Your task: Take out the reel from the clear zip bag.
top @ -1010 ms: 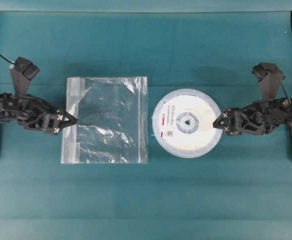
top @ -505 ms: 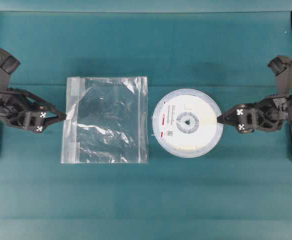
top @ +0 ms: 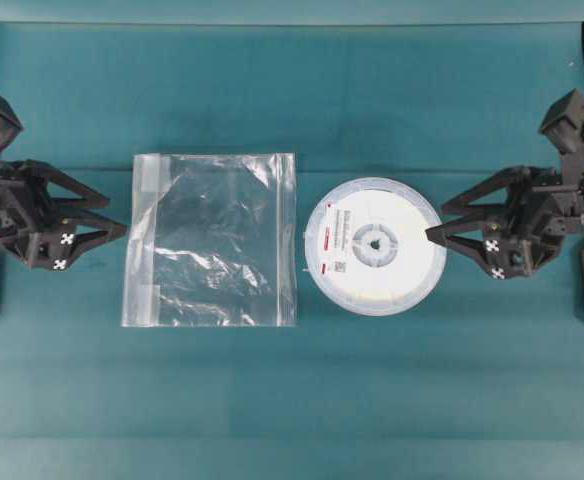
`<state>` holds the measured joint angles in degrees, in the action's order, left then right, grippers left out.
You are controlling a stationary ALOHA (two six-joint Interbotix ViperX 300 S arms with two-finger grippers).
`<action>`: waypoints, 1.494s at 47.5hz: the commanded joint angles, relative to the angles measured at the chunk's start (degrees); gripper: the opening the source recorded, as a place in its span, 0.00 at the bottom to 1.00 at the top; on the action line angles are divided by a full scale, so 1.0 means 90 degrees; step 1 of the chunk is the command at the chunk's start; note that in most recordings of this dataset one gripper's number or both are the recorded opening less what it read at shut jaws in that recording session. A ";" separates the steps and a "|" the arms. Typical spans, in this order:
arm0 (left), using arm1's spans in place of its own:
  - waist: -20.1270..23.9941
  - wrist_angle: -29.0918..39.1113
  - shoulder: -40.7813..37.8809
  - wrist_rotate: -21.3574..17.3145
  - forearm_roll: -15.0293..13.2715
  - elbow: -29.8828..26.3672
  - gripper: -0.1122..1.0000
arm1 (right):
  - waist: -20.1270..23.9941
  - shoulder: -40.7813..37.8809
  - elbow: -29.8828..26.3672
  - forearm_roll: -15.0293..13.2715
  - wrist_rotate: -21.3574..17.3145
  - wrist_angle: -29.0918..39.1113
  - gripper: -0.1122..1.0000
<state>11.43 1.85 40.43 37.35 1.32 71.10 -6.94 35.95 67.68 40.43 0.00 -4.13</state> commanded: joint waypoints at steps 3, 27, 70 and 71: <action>-0.0244 -0.0029 0.0078 -0.0215 0.0039 -0.0195 0.93 | 0.0078 0.0156 -0.0225 -0.0020 0.0537 -0.0020 0.95; -0.0684 -0.0078 0.0605 -0.2041 0.0029 -0.0439 0.93 | 0.0527 0.1172 -0.0303 -0.0020 0.2148 0.0000 0.95; -0.0713 -0.0322 0.2021 -0.3291 0.0029 -0.0605 0.93 | 0.0654 0.1865 -0.0381 -0.0020 0.3262 0.0000 0.95; -0.0713 -0.0332 0.2021 -0.3291 0.0039 -0.0615 0.93 | 0.0654 0.1865 -0.0381 -0.0020 0.3262 0.0000 0.95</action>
<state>5.10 -0.35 58.71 7.91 1.49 67.15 -1.32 52.65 65.65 40.34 28.39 -3.96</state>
